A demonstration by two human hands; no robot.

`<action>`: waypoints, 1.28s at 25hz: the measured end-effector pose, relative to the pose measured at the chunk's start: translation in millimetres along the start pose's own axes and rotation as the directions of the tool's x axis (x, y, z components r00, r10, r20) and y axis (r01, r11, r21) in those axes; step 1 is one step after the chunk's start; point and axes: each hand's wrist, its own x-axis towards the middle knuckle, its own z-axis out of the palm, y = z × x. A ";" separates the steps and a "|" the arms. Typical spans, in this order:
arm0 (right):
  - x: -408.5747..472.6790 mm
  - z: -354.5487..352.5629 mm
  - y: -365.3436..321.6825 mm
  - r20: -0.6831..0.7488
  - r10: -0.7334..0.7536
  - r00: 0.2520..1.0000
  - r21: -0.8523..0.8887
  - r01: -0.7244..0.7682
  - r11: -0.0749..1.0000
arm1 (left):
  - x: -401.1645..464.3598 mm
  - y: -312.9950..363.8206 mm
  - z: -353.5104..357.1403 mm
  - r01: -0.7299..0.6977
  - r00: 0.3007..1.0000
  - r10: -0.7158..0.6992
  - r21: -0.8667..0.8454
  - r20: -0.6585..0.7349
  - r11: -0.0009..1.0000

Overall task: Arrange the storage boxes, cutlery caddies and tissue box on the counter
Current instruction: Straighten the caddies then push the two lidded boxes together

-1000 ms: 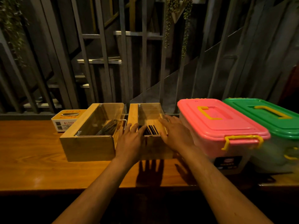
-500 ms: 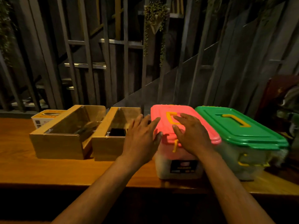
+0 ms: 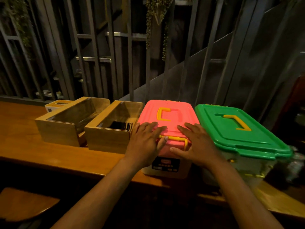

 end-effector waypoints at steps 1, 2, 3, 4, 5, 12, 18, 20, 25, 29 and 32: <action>2.5 -2.3 2.6 0.019 -0.009 1.000 -0.031 0.009 0.999 | 2.9 0.1 1.3 -0.007 1.000 0.007 0.004 -0.005 1.000; 7.0 -4.2 3.9 0.040 -0.012 0.999 -0.074 0.015 0.997 | 5.9 -0.1 3.2 -0.011 1.000 0.011 0.008 -0.013 1.000; 13.1 -5.0 3.9 0.063 -0.007 0.998 -0.122 0.014 0.992 | 9.7 -0.9 5.4 -0.012 1.000 0.012 0.008 -0.020 1.000; 20.9 -5.4 2.9 0.087 0.007 0.996 -0.165 0.007 0.986 | 14.2 -2.8 8.0 -0.010 1.000 0.011 0.003 -0.025 1.000; 29.8 -5.2 1.0 0.111 0.025 0.993 -0.200 -0.002 0.980 | 19.0 -5.7 11.3 -0.006 1.000 0.006 -0.006 -0.024 1.000; 85.8 5.6 -0.7 0.186 0.106 0.977 -0.273 -0.053 0.960 | 59.4 -34.6 33.8 -0.002 1.000 0.002 -0.023 0.013 1.000; 117.1 20.6 9.8 0.176 0.156 0.972 -0.274 -0.104 0.956 | 90.9 -50.9 50.2 -0.018 0.999 0.020 -0.055 0.050 0.998; 125.0 22.1 14.7 0.166 0.158 0.973 -0.272 -0.109 0.956 | 99.9 -53.5 55.7 -0.021 0.998 0.024 -0.061 0.050 0.998; 136.8 28.0 21.0 0.165 0.172 0.971 -0.261 -0.126 0.957 | 112.7 -60.2 70.1 -0.023 0.999 0.026 -0.081 0.036 0.996; 140.5 30.3 23.3 0.145 0.168 0.975 -0.269 -0.124 0.955 | 117.3 -65.0 76.9 -0.029 0.999 0.031 -0.067 0.020 0.997; 144.6 27.8 21.4 0.146 0.166 0.975 -0.245 -0.127 0.961 | 121.5 -67.2 75.2 -0.022 1.000 0.023 -0.070 0.014 0.997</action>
